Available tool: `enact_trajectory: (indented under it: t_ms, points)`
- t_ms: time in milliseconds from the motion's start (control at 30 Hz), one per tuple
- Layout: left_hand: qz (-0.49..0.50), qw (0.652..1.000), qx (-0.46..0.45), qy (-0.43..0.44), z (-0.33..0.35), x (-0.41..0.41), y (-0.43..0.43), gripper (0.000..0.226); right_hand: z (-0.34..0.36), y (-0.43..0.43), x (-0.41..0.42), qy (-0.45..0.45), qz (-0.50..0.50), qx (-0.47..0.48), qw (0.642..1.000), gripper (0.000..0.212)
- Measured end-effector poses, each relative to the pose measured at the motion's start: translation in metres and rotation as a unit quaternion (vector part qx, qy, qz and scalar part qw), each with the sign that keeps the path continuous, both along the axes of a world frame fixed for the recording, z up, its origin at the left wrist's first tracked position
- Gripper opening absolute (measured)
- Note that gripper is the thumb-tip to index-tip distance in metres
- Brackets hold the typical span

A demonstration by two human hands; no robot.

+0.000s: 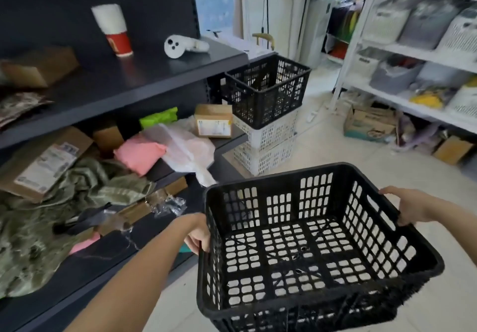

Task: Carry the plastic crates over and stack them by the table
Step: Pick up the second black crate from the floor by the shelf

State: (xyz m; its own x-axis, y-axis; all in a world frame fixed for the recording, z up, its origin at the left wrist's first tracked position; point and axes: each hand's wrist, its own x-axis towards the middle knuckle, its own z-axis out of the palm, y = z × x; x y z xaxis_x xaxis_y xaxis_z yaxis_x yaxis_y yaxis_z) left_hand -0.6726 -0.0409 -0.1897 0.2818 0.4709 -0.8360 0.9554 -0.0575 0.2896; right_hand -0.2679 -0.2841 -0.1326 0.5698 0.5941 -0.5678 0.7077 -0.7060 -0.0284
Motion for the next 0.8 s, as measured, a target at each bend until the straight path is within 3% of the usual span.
enact_trajectory:
  t_ms: [100, 233, 367, 500, 667, 800]
  points:
    - [-0.007, 1.0, -0.006, -0.013, 0.012, 0.052, 0.02, 0.012, 0.011, 0.013, 0.049, -0.011, -0.013, 0.002, 1.0, 0.086]
    - [0.023, 0.999, 0.022, -0.035, 0.035, 0.103, 0.037, 0.02, 0.029, 0.034, 0.102, -0.038, -0.016, 0.008, 0.999, 0.083]
    - [0.081, 0.984, 0.134, -0.08, 0.045, 0.202, 0.072, 0.022, 0.038, 0.085, 0.212, -0.072, 0.002, 0.052, 0.996, 0.081]
    - [0.06, 0.977, 0.198, -0.056, 0.049, 0.233, 0.087, 0.024, 0.034, 0.107, 0.251, -0.053, 0.026, 0.064, 0.996, 0.083]
    - [0.059, 0.962, 0.264, -0.028, 0.077, 0.322, 0.12, 0.019, 0.049, 0.184, 0.367, -0.022, 0.062, 0.136, 0.988, 0.09]
    - [0.074, 0.949, 0.307, -0.015, 0.095, 0.384, 0.155, 0.026, 0.072, 0.245, 0.443, -0.044, 0.11, 0.161, 0.98, 0.082]
